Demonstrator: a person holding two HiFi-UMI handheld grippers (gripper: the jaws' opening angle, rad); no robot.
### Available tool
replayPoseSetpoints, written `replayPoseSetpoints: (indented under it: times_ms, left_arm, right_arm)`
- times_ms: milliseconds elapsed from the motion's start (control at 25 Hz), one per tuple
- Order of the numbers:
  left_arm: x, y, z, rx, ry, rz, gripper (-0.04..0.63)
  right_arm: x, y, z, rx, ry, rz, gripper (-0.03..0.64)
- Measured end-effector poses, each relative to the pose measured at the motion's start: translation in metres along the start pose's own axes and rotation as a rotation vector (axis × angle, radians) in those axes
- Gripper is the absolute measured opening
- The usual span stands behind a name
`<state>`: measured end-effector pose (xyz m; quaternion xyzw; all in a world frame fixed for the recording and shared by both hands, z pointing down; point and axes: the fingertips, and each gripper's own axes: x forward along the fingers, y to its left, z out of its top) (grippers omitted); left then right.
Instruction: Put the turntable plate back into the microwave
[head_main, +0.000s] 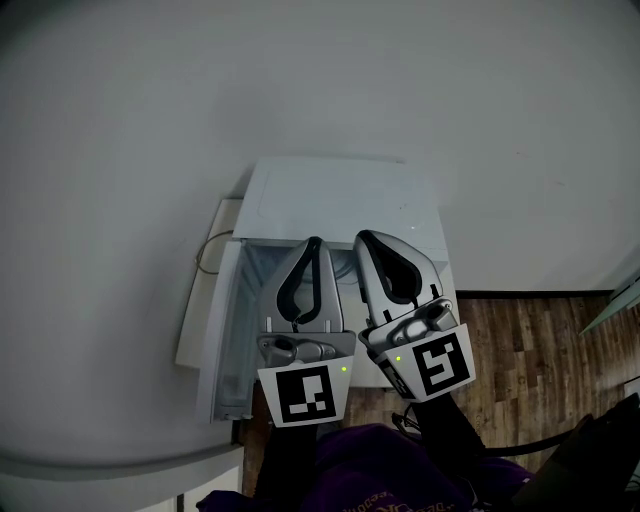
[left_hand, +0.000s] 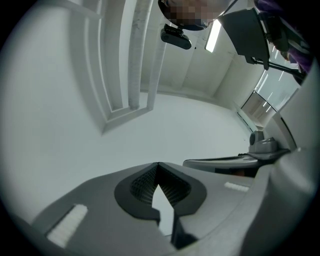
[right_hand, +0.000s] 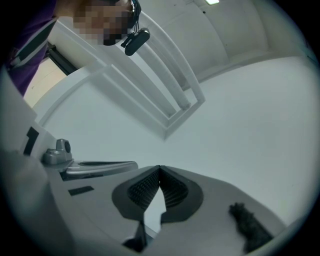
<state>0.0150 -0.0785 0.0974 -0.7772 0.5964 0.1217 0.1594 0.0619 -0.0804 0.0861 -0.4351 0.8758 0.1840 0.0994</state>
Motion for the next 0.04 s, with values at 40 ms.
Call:
replayPoseSetpoints:
  times_ms: [40]
  left_arm:
    - [-0.0002,-0.0001,0.0002,0.001,0.000,-0.001,0.006]
  right_arm:
    - [0.0002,0.0000,0.0002,0.000,-0.001,-0.001,0.011]
